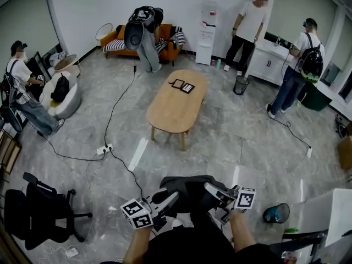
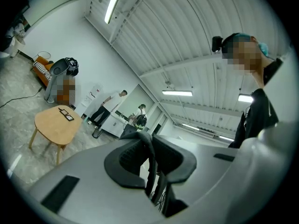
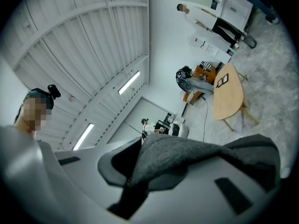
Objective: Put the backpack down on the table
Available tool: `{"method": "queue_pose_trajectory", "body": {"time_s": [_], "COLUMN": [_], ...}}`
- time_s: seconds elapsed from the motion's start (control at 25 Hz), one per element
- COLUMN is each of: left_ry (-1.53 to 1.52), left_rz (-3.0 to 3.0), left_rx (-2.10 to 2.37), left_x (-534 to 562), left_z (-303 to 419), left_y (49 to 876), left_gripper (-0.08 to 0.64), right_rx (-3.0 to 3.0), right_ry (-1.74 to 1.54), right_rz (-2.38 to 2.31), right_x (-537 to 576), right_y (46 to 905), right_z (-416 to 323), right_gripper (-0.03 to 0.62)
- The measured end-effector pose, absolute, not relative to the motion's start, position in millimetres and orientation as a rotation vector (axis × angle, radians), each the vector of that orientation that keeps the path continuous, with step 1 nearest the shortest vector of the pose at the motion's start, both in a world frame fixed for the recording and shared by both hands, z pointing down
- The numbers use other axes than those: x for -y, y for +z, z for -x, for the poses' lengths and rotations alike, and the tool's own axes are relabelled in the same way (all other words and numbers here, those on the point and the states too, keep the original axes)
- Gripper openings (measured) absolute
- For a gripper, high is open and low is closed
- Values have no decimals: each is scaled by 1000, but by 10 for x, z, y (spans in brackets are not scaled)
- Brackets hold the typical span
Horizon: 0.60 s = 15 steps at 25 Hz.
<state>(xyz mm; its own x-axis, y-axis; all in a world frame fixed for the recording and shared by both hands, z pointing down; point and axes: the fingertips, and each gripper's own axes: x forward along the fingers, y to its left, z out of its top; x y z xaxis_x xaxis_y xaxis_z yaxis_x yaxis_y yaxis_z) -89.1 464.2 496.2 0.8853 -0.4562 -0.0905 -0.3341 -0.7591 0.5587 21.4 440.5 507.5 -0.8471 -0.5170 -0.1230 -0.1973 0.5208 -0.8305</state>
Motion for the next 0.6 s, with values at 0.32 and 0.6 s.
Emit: {"method": "queue_pose_trajectory", "body": {"time_s": [0.32,0.6], "left_ry": [-287,-287], "left_rz": [-2484,-2465], "left_rx": [589,618], "left_x": [-4561,-4370], "left_z": [923,951], "left_y": [4973,5002], "left_gripper": [57,57], "right_rx": [-2422,-2406], "right_ry": [-1274,-1278], "right_rz": [601,564], "right_x": [-4351,-4152], "right_y": [5124,5099], "right_z": [-201,-171], "right_gripper": [48,48]}}
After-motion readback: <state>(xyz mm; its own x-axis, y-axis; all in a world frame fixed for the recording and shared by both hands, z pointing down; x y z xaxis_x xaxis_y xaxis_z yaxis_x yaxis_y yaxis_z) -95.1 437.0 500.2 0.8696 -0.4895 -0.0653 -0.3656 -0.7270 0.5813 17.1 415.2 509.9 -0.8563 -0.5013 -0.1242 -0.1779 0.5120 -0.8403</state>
